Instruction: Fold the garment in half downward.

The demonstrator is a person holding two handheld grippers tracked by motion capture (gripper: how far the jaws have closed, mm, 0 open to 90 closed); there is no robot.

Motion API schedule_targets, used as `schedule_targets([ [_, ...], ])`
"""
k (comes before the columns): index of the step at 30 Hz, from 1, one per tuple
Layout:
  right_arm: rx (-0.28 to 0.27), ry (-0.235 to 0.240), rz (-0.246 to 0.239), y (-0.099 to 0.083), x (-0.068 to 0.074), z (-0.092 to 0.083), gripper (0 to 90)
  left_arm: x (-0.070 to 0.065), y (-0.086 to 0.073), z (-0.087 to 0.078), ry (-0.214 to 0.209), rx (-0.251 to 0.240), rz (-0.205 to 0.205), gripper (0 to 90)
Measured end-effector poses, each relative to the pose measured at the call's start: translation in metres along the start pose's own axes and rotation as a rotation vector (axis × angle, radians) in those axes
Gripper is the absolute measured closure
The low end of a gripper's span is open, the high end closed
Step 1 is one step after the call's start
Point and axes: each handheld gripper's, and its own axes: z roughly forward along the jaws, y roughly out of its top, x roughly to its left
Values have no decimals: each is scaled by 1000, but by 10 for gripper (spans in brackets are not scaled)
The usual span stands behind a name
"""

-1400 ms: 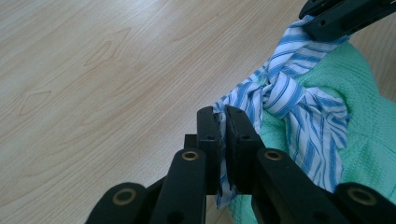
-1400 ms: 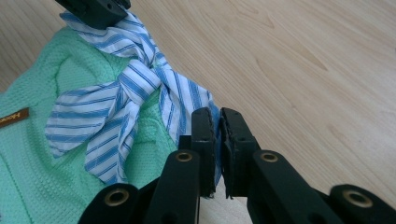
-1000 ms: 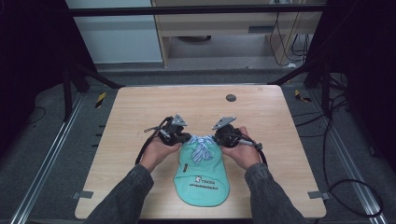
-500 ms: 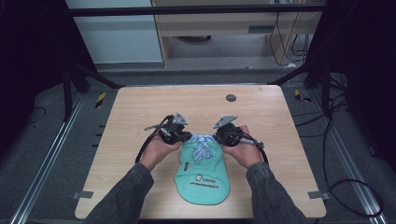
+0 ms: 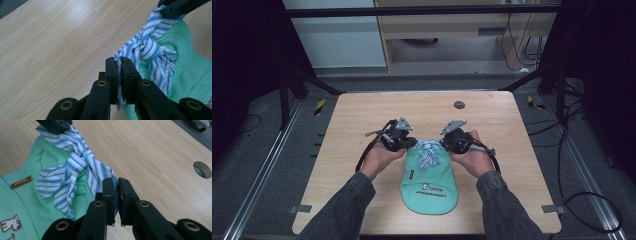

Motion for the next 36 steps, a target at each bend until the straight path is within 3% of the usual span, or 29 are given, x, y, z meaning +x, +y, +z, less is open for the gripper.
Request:
schedule_targets([
  [16,-11,-25,-18,9,-5,-9,843,1,13,-7,21,-15,20,851],
  [36,-16,-47,-81,23,-8,-14,842,11,21,-13,35,-34,22,851],
])
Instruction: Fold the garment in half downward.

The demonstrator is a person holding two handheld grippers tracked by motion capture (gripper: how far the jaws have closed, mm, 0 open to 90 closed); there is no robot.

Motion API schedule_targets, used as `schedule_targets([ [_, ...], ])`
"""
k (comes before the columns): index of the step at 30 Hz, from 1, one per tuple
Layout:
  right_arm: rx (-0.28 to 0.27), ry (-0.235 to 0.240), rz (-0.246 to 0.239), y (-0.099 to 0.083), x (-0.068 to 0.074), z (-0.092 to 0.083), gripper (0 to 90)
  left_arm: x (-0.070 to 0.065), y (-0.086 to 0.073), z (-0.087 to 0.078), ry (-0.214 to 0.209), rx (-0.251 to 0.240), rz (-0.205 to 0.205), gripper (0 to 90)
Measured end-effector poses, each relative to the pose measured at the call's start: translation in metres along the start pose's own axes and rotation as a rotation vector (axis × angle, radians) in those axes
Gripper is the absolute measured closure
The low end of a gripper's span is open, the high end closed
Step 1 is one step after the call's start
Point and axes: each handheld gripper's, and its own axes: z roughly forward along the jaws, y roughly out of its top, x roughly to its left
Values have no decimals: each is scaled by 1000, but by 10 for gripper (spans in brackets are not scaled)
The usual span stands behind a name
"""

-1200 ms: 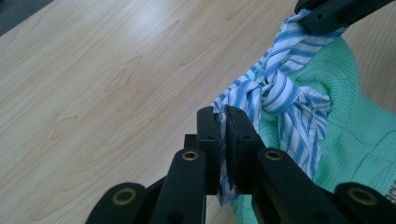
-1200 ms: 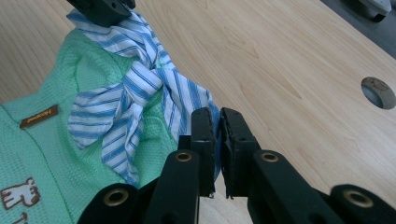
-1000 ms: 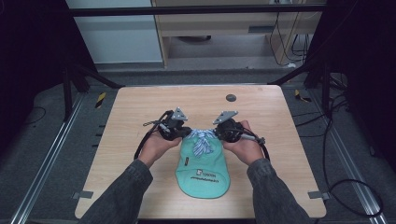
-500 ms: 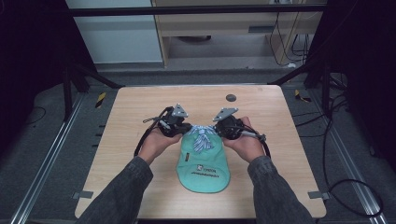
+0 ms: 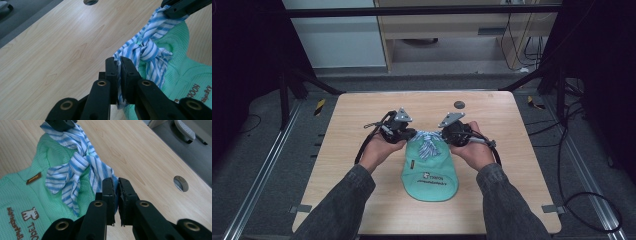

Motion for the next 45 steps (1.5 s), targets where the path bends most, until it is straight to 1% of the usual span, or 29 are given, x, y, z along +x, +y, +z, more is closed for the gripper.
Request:
schedule_targets([
  [1,-1,-7,-9,1,-1,-1,842,1,1,0,1,0,2,851],
  [4,-6,-10,-13,1,-2,0,843,3,2,0,-3,-7,-1,851],
  [7,-5,-12,-20,1,-3,1,843,3,3,1,-3,-1,4,851],
  [9,-2,-13,-23,2,-4,1,843,4,5,1,-1,5,15,852],
  [13,-1,-16,-24,4,-5,1,844,5,7,-1,3,4,14,852],
  [15,-5,-20,-23,6,-7,0,844,6,8,-2,4,-9,8,852],
  [16,-5,-18,-25,7,-7,0,843,7,9,-3,6,-5,16,852],
  [21,-15,-27,-24,10,-11,1,843,10,13,-6,11,-13,15,851],
  [25,-11,-27,-26,11,-12,2,844,11,13,-5,11,-7,20,851],
  [33,-10,-34,-28,11,-12,1,843,10,14,-3,17,-13,21,851],
  [37,-17,-41,-29,12,-13,0,843,12,17,-4,23,-15,22,851],
  [41,-20,-46,-30,13,-15,-2,843,14,24,-7,27,-23,25,851],
  [45,-20,-54,-31,15,-17,-2,843,13,28,-9,41,-17,51,851],
])
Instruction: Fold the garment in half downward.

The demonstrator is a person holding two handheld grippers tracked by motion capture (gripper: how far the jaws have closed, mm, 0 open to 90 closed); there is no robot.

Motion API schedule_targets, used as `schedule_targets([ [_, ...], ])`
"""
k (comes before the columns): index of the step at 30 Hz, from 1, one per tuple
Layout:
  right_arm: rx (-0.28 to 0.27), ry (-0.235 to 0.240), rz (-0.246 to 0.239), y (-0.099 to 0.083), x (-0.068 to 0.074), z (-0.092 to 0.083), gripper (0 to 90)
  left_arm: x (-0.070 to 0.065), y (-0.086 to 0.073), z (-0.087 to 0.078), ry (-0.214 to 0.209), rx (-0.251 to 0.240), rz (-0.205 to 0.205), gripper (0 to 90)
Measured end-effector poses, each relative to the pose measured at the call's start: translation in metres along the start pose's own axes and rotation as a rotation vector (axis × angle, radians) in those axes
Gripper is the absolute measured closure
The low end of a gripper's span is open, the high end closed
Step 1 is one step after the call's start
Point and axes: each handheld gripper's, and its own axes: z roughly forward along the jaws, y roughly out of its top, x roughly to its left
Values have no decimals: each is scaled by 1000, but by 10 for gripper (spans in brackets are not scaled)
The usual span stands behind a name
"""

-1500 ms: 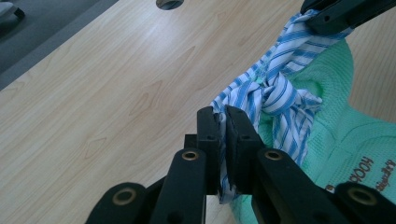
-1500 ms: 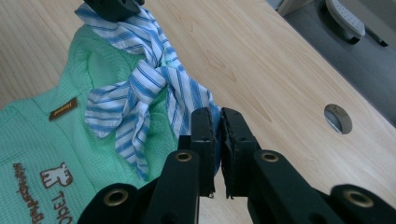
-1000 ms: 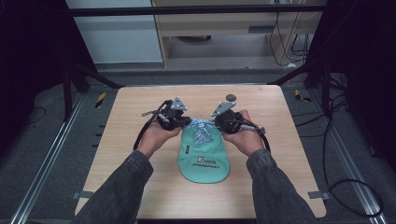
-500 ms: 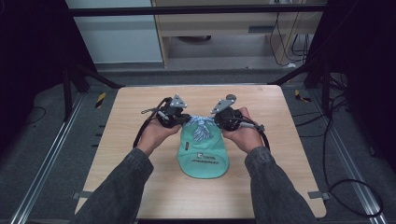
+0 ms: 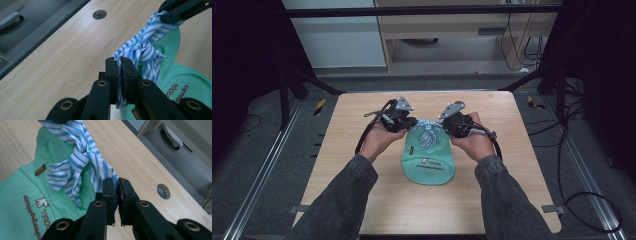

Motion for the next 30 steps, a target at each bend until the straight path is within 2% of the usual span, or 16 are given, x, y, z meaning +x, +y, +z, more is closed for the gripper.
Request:
schedule_targets([
  [11,-12,-8,-20,-8,8,-2,842,-13,-11,2,19,2,42,850],
  [22,-36,-10,-40,-16,20,-7,842,-23,-21,-2,30,-26,49,848],
  [30,-38,-10,-43,-23,26,-7,842,-31,-26,-1,36,-25,80,849],
])
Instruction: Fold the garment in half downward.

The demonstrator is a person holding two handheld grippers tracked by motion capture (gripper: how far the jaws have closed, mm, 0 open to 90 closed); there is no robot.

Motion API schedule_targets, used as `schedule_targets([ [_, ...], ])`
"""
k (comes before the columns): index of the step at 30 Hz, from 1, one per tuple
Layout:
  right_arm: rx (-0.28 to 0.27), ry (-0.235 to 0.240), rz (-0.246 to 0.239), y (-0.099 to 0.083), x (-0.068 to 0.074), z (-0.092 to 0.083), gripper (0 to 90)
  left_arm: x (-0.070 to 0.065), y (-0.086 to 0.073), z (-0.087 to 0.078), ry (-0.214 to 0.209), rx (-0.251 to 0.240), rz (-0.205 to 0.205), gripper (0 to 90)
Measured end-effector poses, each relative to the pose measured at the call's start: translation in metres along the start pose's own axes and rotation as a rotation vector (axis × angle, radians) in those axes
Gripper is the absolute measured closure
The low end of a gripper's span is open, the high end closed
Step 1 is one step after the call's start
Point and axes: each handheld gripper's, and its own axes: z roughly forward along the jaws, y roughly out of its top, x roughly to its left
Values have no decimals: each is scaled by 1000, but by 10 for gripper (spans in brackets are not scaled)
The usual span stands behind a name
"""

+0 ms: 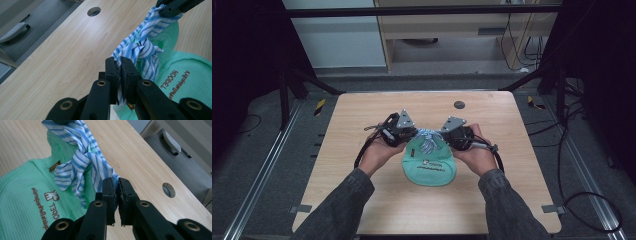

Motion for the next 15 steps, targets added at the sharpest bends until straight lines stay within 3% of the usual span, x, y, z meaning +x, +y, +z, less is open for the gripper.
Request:
schedule_targets([
  [15,-9,4,-10,-11,14,-4,840,-12,-12,-2,-15,-9,20,849],
])
